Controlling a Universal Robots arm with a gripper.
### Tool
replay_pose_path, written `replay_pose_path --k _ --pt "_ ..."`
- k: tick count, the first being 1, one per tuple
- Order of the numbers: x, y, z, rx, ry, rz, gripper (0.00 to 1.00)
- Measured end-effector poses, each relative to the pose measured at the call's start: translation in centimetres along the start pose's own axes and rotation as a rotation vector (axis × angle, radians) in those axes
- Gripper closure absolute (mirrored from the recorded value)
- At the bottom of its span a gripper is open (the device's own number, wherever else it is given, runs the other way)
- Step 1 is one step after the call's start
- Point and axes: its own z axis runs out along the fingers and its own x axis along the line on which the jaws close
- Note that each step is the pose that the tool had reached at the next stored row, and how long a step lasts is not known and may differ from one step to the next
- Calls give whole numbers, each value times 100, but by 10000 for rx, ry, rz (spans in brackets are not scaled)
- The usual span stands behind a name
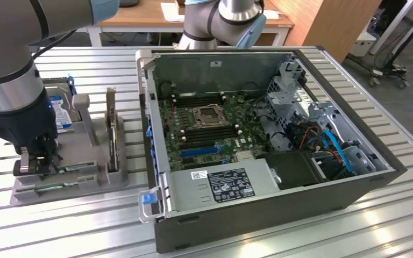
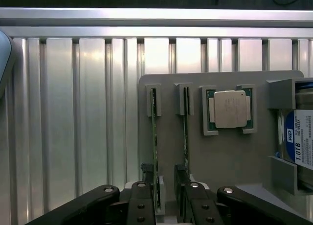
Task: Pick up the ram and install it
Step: 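Pick up the ram and move it above insertion slot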
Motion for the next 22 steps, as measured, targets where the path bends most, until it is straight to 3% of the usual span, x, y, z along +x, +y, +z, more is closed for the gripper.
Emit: replay_pose_path --k 12,22 --pt "50 -1 0 1 -1 0 69" --pt "54 -7 127 0 0 0 69"
